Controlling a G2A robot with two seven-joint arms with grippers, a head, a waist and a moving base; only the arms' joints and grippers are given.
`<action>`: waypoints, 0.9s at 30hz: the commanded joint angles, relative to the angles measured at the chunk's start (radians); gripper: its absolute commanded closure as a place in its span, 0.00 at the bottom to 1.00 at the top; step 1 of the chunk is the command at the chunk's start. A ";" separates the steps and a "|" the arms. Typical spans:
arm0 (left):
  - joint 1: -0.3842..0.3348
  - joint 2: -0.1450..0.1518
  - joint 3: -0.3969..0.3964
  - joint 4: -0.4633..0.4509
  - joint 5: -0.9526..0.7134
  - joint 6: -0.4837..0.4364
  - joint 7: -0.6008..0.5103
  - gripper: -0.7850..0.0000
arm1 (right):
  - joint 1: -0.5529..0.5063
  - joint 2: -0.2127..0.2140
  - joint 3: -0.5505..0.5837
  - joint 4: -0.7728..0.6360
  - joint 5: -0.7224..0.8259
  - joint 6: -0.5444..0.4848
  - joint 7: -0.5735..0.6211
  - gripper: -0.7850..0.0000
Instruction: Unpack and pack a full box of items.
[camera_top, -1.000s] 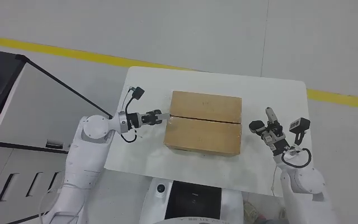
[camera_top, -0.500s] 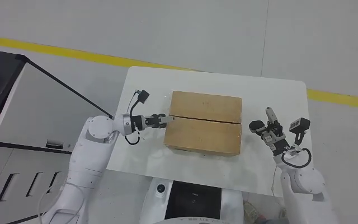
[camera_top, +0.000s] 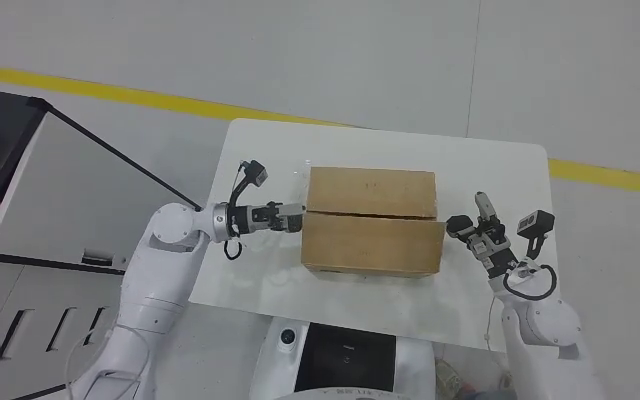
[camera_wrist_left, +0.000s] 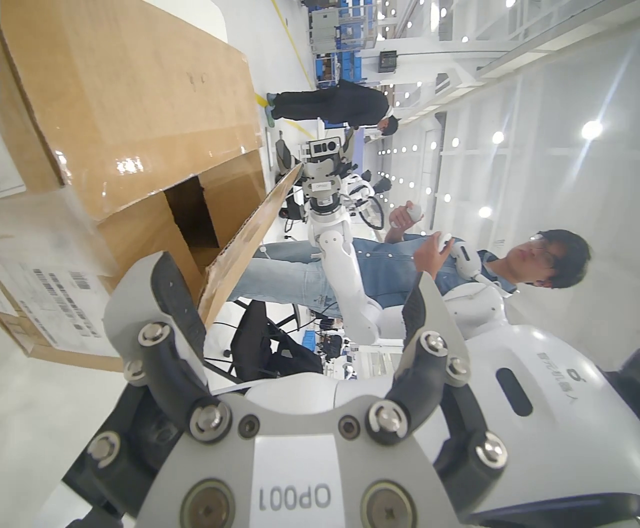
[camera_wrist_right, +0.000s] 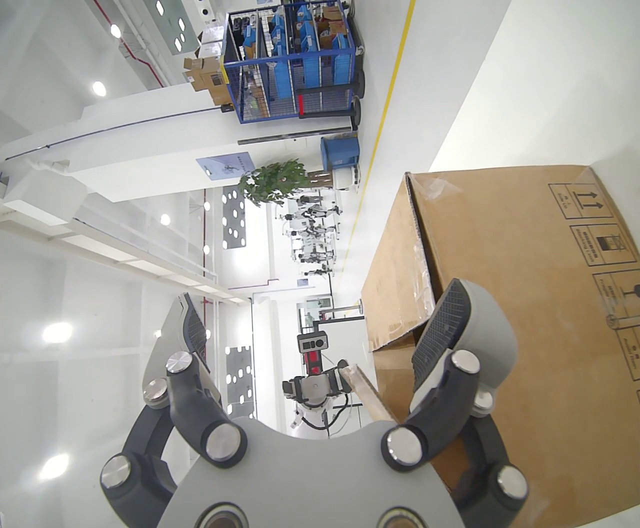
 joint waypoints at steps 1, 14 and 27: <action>-0.006 0.003 -0.007 0.015 -0.038 -0.003 -0.016 0.00 | 0.000 0.000 0.000 0.000 0.000 0.000 0.000 0.00; -0.021 0.019 -0.016 0.054 -0.074 -0.013 -0.031 0.00 | 0.000 0.000 0.000 0.000 0.000 0.000 0.000 0.00; -0.028 0.041 -0.056 0.039 -0.040 -0.023 -0.011 0.00 | 0.030 0.008 0.000 0.015 -0.022 0.013 0.046 0.00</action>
